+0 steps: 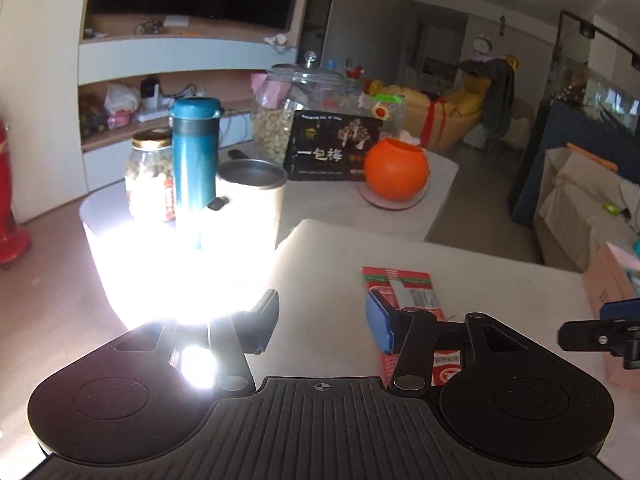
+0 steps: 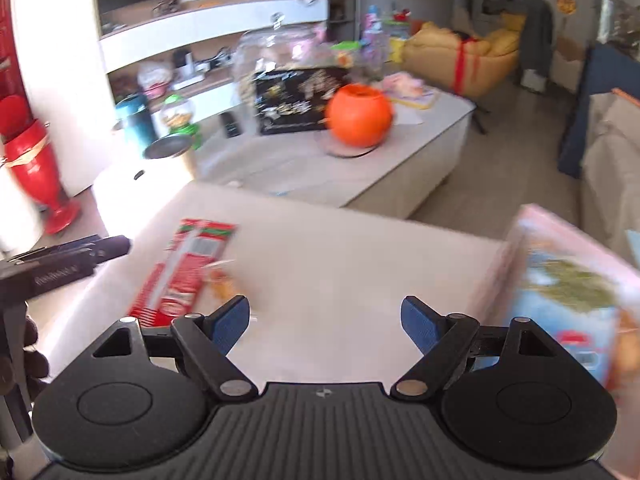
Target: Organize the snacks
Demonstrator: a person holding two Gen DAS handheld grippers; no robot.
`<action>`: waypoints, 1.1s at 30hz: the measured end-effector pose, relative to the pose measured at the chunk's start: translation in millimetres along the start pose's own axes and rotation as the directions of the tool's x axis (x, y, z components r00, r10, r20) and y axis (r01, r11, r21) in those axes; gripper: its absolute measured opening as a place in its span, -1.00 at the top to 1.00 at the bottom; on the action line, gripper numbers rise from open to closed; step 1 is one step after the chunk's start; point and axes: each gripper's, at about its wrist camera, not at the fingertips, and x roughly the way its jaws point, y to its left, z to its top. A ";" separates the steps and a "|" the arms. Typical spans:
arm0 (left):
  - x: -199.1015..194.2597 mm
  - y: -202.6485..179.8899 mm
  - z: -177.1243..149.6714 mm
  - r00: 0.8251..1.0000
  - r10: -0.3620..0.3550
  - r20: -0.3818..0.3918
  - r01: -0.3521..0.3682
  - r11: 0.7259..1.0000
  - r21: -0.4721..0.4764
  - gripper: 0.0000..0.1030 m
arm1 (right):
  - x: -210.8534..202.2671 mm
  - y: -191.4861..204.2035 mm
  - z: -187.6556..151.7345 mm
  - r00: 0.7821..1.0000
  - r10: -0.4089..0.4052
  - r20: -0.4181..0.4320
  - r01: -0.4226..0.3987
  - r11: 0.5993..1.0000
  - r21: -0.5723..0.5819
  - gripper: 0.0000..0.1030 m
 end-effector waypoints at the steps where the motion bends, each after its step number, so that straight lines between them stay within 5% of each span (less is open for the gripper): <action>1: 0.8 -0.4 -0.7 1.000 -0.010 -0.011 0.010 1.000 0.003 -0.03 | 10.8 10.5 0.7 1.000 0.025 -0.014 -0.025 1.000 0.004 -0.62; 4: 7.3 -3.1 -7.0 0.997 -0.060 -0.049 0.059 0.998 -0.009 -0.03 | 42.0 28.2 5.5 0.995 0.087 -0.049 -0.085 0.995 0.052 -0.44; 7: 12.1 -6.0 -11.7 0.996 -0.063 -0.064 0.063 0.998 0.004 -0.03 | 68.6 36.1 6.5 0.983 0.140 -0.115 -0.128 0.986 0.107 0.23; 11: 13.1 -9.4 -14.1 0.995 -0.073 -0.065 0.073 0.997 0.009 -0.03 | 61.4 51.2 -2.1 0.994 0.047 -0.103 -0.051 0.998 -0.035 0.56; 17: 15.2 -18.6 -18.9 0.984 -0.171 -0.059 0.170 0.985 -0.027 -0.03 | 7.4 34.4 -58.1 0.997 0.012 -0.079 -0.022 0.992 -0.125 0.59; 24: 14.3 -46.5 -4.6 0.989 -0.148 -0.020 0.148 0.989 0.017 -0.03 | -45.9 -3.9 -120.9 0.995 -0.099 0.012 0.099 0.995 -0.021 0.57; 27: 34.7 -73.9 6.8 0.991 -0.093 -0.092 0.106 0.982 0.154 -0.03 | -59.3 -11.1 -140.6 0.992 -0.116 0.057 0.115 0.993 0.017 0.55; 29: 51.5 -87.2 3.8 0.985 -0.043 -0.170 0.083 0.968 0.238 -0.07 | -65.4 -12.5 -150.7 0.988 -0.134 0.080 0.133 0.991 0.023 0.24; 31: 55.4 -96.5 -2.3 0.988 0.021 -0.150 0.032 0.937 0.348 -0.14 | -69.7 -14.8 -159.9 0.979 -0.175 0.108 0.172 0.984 0.034 -0.14; 33: 54.5 -95.3 -4.7 0.990 0.016 -0.143 0.038 0.930 0.365 -0.14 | -74.5 -25.6 -162.9 0.980 -0.161 0.113 0.151 0.984 0.093 -0.28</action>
